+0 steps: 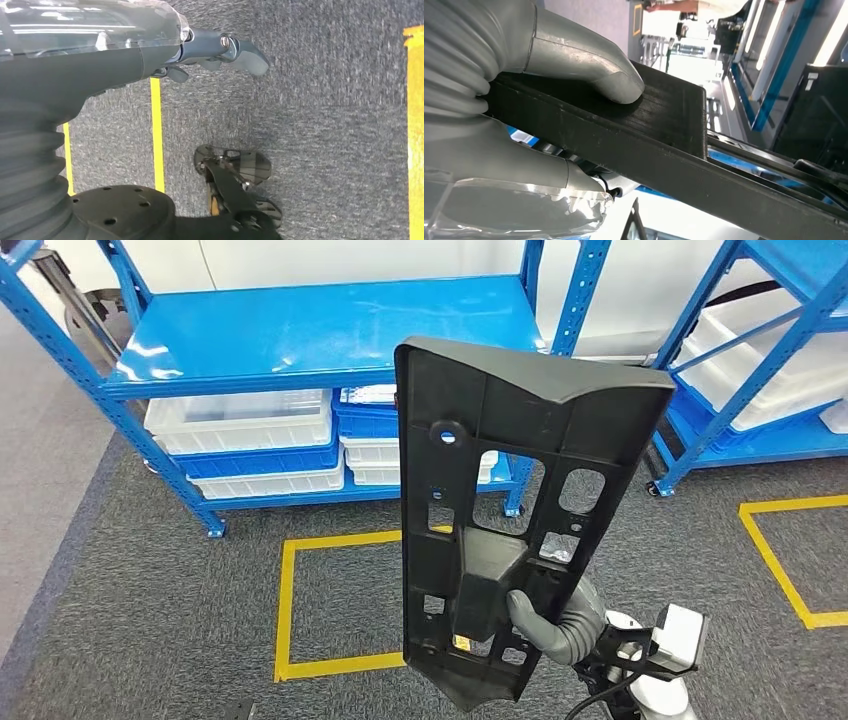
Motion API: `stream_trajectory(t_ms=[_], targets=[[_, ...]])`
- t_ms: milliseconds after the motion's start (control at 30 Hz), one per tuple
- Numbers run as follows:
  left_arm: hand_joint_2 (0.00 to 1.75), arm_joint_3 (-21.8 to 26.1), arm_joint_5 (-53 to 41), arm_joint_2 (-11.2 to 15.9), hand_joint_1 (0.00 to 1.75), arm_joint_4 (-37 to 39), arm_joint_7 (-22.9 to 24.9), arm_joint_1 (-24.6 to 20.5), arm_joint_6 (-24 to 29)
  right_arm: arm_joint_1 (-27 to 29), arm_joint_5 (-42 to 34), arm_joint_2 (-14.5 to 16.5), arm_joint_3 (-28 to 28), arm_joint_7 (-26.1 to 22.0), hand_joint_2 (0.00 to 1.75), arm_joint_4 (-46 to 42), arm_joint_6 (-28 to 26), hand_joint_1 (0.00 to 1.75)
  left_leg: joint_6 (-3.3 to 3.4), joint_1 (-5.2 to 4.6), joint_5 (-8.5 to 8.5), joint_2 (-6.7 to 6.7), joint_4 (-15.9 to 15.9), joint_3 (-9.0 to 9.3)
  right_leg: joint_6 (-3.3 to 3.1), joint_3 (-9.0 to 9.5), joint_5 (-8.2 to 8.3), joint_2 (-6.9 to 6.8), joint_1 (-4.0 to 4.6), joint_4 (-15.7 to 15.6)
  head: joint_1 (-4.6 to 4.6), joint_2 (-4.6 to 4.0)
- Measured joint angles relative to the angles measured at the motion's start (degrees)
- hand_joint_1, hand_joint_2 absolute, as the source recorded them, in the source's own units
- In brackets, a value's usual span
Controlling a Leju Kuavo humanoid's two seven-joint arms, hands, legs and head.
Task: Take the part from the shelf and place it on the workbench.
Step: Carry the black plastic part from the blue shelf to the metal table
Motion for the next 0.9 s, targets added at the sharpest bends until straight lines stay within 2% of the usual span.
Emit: stream_trajectory(t_ms=[33,67,100,167,200,233,300,367,433,467,500,533,567,600,667,700,733,800,833,900], targets=[[1.75,0.00,-0.05,0.00,0.00,0.00,0.02,0.02,0.01,0.04,0.01,0.00,-0.01,-0.02,1.75,0.00,0.03,1.75,0.02,0.02,0.77,-0.07,0.06,-0.11,0.01,0.01,0.00,0.69,0.00,0.07,0.00,0.00],[1.75,0.00,-0.09,0.00,0.00,0.00,0.02,0.00,0.01,0.07,0.01,0.00,-0.02,-0.04,1.75,0.00,0.05,1.75,0.09,0.06,2.58,-0.23,-2.26,0.90,0.08,0.06,-0.03,1.42,-0.01,0.17,0.00,0.00],[1.75,0.00,-0.13,0.01,0.00,0.00,0.02,-0.02,0.02,0.07,0.01,0.01,-0.04,-0.07,1.75,0.00,0.05,1.75,0.21,0.14,4.91,-0.83,-6.22,2.67,0.20,0.11,-0.10,2.14,-0.04,0.32,0.00,0.00],[1.75,-0.01,-0.19,0.05,0.00,0.00,0.03,-0.03,0.07,0.06,0.01,0.02,-0.13,-0.16,1.75,-0.01,0.04,1.75,0.50,0.36,7.63,-3.18,-13.30,5.86,0.74,-0.13,-0.22,3.49,0.01,0.75,0.01,0.00],[1.75,-0.02,-0.20,0.07,0.00,0.00,0.04,-0.02,0.11,0.09,0.00,0.02,-0.19,-0.22,1.75,-0.01,0.02,1.75,0.64,0.41,7.96,-4.05,-15.07,6.60,1.11,-0.40,-0.20,4.06,-0.04,0.93,0.01,0.00],[1.75,-0.02,-0.21,0.09,0.00,0.00,0.06,-0.01,0.17,0.19,-0.02,0.02,-0.28,-0.28,1.75,-0.02,-0.03,1.75,0.83,0.37,7.73,-4.38,-15.52,6.77,1.54,-0.70,-0.07,4.62,-0.09,0.97,0.01,0.00],[1.75,-0.02,-0.20,0.06,0.00,0.00,0.08,-0.05,0.27,0.58,-0.10,0.02,-0.58,-0.43,1.75,-0.07,-0.27,1.75,1.42,0.37,7.99,-3.39,-15.89,6.80,2.29,-1.07,0.10,5.36,-0.33,0.98,0.01,0.00],[1.75,-0.03,-0.24,0.02,0.00,0.00,0.09,-0.09,0.29,0.91,-0.22,0.01,-1.10,-0.60,1.75,-0.28,-0.57,1.75,2.12,0.48,8.33,-2.14,-16.37,6.93,2.85,-2.20,-1.30,3.35,-0.23,3.16,0.02,0.00],[1.75,-0.06,-0.35,0.00,0.00,0.00,0.17,0.13,0.25,1.09,-0.29,0.02,-1.58,-0.72,1.75,-0.49,-0.72,1.75,2.56,0.36,8.38,-0.70,-16.55,6.97,3.26,-5.45,-4.77,0.25,-0.17,9.85,0.03,0.00],[1.75,-0.08,-0.41,0.00,0.00,0.00,0.22,0.31,0.23,1.25,-0.30,0.02,-1.72,-0.73,1.75,-0.52,-0.73,1.75,2.69,0.25,8.33,0.07,-16.54,6.95,3.41,-7.36,-6.36,-0.47,-0.26,13.77,0.03,0.00],[1.75,-0.09,-0.48,0.00,0.00,0.00,0.26,0.46,0.22,1.49,-0.30,0.02,-1.81,-0.72,1.75,-0.52,-0.73,1.75,2.76,0.18,8.27,0.82,-16.53,6.95,3.52,-8.73,-7.16,-0.85,-0.34,16.61,0.04,0.00],[1.75,-0.10,-0.58,0.00,0.00,0.00,0.28,0.53,0.21,1.73,-0.30,0.02,-1.86,-0.69,1.75,-0.52,-0.72,1.75,2.80,0.12,8.19,1.55,-16.52,6.98,3.57,-9.05,-6.84,-1.07,-0.40,17.34,0.04,0.00],[1.75,-0.13,-0.67,-0.01,0.00,0.00,0.28,0.55,0.20,1.90,-0.30,0.02,-1.93,-0.67,1.75,-0.53,-0.71,1.75,2.78,0.09,8.11,2.22,-16.51,7.05,3.50,-8.10,-5.47,-1.35,-0.41,15.60,0.04,0.00],[1.75,-0.15,-0.75,-0.01,0.00,0.00,0.28,0.53,0.18,2.01,-0.30,0.01,-2.03,-0.66,1.75,-0.58,-0.70,1.75,2.72,0.04,8.01,2.83,-16.51,7.17,3.28,-6.15,-3.51,-1.97,-0.35,11.94,0.04,0.00],[1.75,-0.20,-0.81,-0.09,0.00,0.00,0.28,0.52,0.15,1.98,-0.32,0.01,-2.24,-0.66,1.75,-0.85,-0.69,1.75,2.38,-0.21,7.74,3.91,-16.49,7.42,2.43,-2.00,-0.74,-4.52,0.23,3.95,0.04,0.00],[1.75,-0.20,-0.82,-0.12,0.00,0.00,0.30,0.53,0.15,1.95,-0.34,0.01,-2.31,-0.66,1.75,-1.03,-0.69,1.75,2.14,-0.37,7.60,4.44,-16.47,7.52,1.98,-0.92,-0.25,-5.39,0.56,1.70,0.03,0.00],[1.75,-0.20,-0.83,-0.15,0.00,0.00,0.32,0.53,0.11,1.96,-0.38,0.02,-2.35,-0.64,1.75,-1.17,-0.69,1.75,1.88,-0.50,7.48,5.01,-16.49,7.61,1.61,-0.59,-0.28,-5.73,0.85,0.79,0.03,0.00],[1.75,-0.22,-0.90,-0.23,0.00,0.00,0.36,0.48,-0.03,2.17,-0.47,0.01,-2.40,-0.43,1.75,-1.33,-0.64,1.75,1.34,-0.60,7.17,6.06,-16.51,7.78,1.04,-0.68,-0.08,-4.48,0.78,0.51,0.02,0.00],[1.75,-0.24,-0.95,-0.27,0.00,0.00,0.33,0.44,-0.12,2.35,-0.59,0.00,-2.46,-0.28,1.75,-1.45,-0.61,1.75,1.07,-0.54,6.68,5.64,-16.10,7.76,0.74,-0.60,0.08,-3.88,0.60,0.24,0.02,0.00],[1.75,-0.28,-0.94,-0.31,0.00,0.00,0.21,0.49,-0.15,2.76,-0.97,0.00,-2.58,-0.05,1.75,-1.86,-0.54,1.75,0.61,-0.35,4.05,3.08,-12.34,6.37,0.14,-0.40,0.42,-2.68,0.15,-0.24,0.00,0.00]])
